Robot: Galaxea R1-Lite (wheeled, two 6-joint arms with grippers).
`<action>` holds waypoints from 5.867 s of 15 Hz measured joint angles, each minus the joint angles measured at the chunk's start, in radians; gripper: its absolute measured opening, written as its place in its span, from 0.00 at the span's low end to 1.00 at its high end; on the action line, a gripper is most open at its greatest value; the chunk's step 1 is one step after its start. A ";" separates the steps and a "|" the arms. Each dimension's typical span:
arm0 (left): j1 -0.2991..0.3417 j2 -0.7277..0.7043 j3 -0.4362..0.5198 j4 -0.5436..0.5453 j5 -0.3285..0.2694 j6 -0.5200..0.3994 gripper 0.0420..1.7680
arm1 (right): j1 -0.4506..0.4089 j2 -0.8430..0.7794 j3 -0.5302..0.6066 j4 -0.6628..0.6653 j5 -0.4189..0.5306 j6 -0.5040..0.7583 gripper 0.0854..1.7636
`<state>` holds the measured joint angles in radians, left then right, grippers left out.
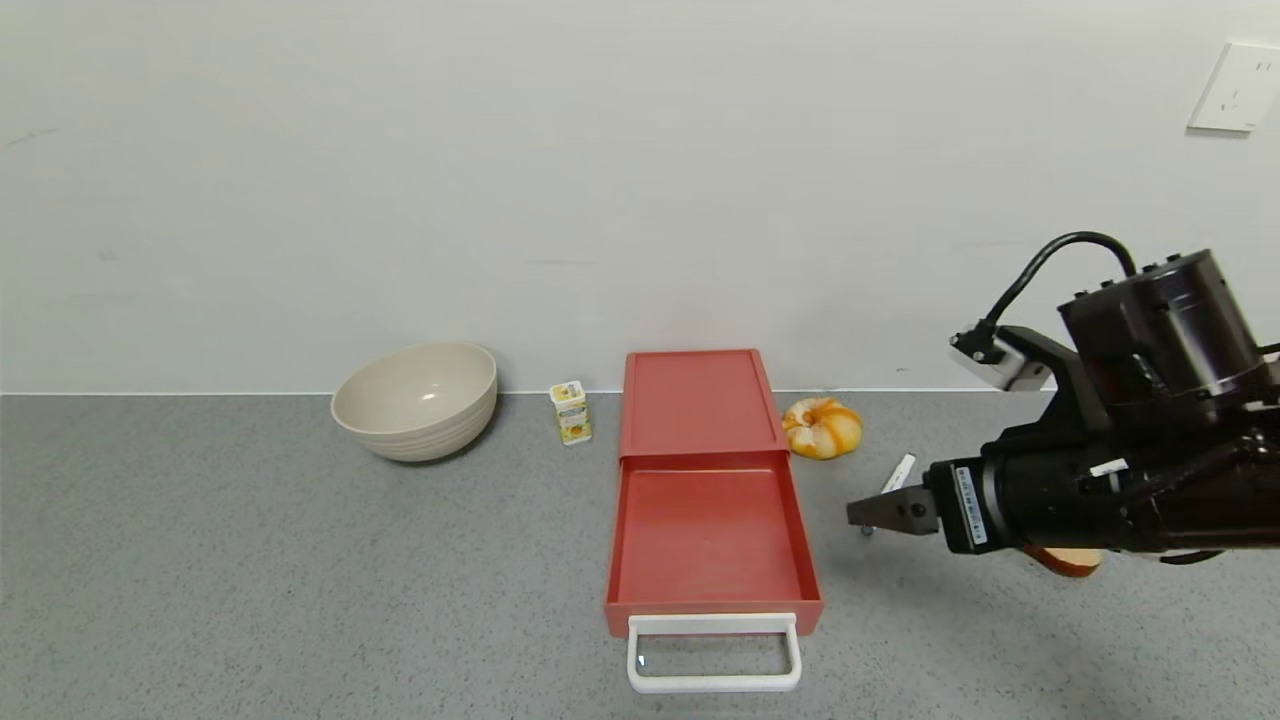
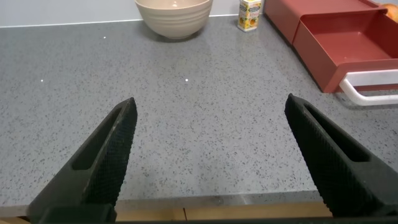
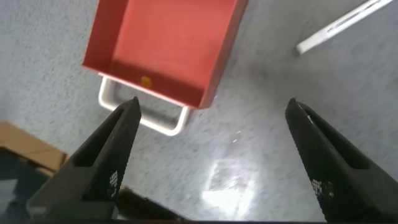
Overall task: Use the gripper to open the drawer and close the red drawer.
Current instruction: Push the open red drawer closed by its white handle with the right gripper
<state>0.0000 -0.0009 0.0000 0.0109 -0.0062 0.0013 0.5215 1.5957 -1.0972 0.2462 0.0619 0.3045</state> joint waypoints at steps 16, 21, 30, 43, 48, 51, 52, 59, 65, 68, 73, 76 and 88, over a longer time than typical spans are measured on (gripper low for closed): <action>0.000 0.000 0.000 0.000 0.000 0.000 0.97 | 0.321 0.406 -0.288 0.226 -0.214 0.274 0.97; 0.000 0.000 0.000 0.000 0.001 0.000 0.97 | 0.359 0.503 -0.405 0.279 -0.246 0.307 0.97; 0.000 0.000 0.000 0.000 0.000 0.000 0.97 | 0.370 0.598 -0.518 0.337 -0.246 0.361 0.97; 0.000 0.000 0.000 0.000 0.000 0.000 0.97 | 0.362 0.612 -0.531 0.336 -0.261 0.375 0.97; 0.000 0.000 0.000 0.000 0.001 0.000 0.97 | 0.362 0.641 -0.566 0.340 -0.337 0.380 0.97; 0.000 0.000 0.000 0.000 0.000 0.000 0.97 | 0.362 0.663 -0.600 0.343 -0.372 0.392 0.97; 0.000 0.000 0.000 0.000 0.000 0.000 0.97 | 0.362 0.670 -0.610 0.343 -0.385 0.393 0.97; 0.000 0.000 0.000 0.000 0.000 0.000 0.97 | 0.348 0.720 -0.704 0.347 -0.434 0.390 0.97; 0.000 0.000 0.000 0.000 0.000 0.000 0.97 | 0.330 0.766 -0.788 0.339 -0.450 0.384 0.97; 0.000 0.000 0.000 0.000 0.000 0.000 0.97 | 0.326 0.782 -0.820 0.342 -0.449 0.384 0.97; 0.000 0.000 0.000 0.000 0.001 0.000 0.97 | 0.311 0.806 -0.868 0.329 -0.451 0.367 0.97; 0.000 0.000 0.000 0.000 0.000 0.000 0.97 | 0.301 0.818 -0.876 0.316 -0.471 0.361 0.97; 0.000 0.000 0.000 0.000 0.000 0.000 0.97 | 0.242 0.853 -0.879 0.116 -0.471 0.253 0.97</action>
<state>0.0000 -0.0009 0.0000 0.0104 -0.0062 0.0013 0.7638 2.4491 -1.9757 0.3626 -0.4094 0.5570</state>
